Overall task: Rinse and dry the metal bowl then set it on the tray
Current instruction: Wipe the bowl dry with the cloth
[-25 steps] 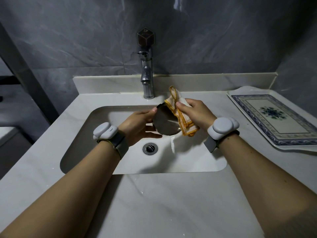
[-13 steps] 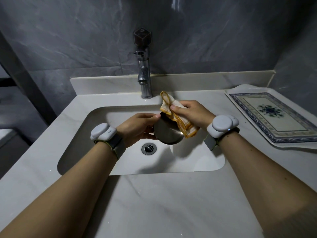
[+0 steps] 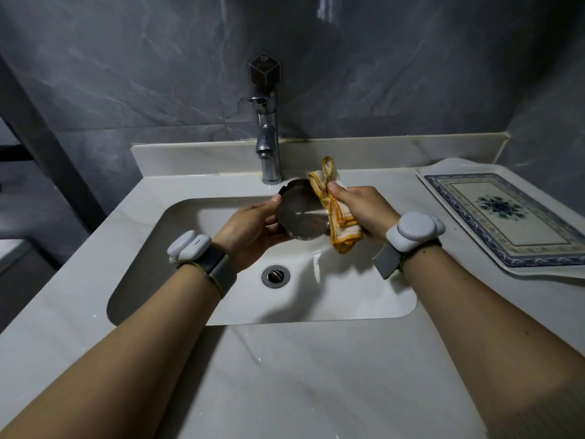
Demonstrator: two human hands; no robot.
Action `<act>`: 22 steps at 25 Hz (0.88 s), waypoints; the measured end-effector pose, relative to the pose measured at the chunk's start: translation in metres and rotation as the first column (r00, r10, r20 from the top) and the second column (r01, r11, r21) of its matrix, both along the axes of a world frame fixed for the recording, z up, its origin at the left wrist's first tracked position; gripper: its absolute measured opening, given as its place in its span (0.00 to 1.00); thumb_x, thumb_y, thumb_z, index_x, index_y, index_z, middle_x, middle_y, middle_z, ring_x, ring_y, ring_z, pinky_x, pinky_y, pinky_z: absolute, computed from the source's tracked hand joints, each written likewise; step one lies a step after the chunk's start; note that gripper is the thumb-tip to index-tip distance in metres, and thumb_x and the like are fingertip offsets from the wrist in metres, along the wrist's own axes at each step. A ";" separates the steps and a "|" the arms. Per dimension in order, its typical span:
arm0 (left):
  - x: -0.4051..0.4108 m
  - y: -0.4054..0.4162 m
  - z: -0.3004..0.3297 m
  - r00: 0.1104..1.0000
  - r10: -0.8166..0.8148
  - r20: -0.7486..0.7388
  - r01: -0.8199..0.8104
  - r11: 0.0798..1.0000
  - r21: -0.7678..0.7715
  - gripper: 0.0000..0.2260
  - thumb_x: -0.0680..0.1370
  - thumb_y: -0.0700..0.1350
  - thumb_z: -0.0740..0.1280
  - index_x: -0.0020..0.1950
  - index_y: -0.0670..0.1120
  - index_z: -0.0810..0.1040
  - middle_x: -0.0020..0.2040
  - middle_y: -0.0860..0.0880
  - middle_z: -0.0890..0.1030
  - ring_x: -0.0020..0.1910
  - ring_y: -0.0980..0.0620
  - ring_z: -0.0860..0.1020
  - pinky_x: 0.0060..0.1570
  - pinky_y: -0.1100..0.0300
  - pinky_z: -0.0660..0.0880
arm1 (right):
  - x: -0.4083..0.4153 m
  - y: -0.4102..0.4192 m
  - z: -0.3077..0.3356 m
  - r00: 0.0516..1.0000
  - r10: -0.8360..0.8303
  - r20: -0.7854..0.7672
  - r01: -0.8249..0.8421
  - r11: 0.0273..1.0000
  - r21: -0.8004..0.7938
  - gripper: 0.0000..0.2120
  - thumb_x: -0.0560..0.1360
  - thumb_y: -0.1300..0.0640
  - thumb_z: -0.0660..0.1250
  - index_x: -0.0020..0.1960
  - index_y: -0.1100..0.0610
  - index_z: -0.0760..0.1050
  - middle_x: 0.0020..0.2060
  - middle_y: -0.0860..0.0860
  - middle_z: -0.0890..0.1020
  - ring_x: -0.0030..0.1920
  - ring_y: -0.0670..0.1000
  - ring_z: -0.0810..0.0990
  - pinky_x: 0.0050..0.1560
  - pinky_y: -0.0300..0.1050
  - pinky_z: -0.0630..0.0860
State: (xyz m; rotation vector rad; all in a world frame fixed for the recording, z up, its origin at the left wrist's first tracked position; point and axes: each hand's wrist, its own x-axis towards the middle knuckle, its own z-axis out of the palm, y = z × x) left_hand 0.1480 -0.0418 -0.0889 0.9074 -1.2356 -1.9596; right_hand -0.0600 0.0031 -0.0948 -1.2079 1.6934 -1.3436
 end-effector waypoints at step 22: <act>-0.002 0.000 -0.002 0.999 -0.042 0.003 0.042 0.999 0.020 0.11 0.83 0.45 0.62 0.58 0.41 0.80 0.53 0.39 0.85 0.51 0.43 0.84 0.49 0.51 0.83 | 0.003 0.005 0.003 0.996 0.035 -0.077 -0.043 0.994 -0.098 0.15 0.77 0.46 0.67 0.38 0.55 0.79 0.32 0.50 0.82 0.35 0.47 0.79 0.41 0.42 0.74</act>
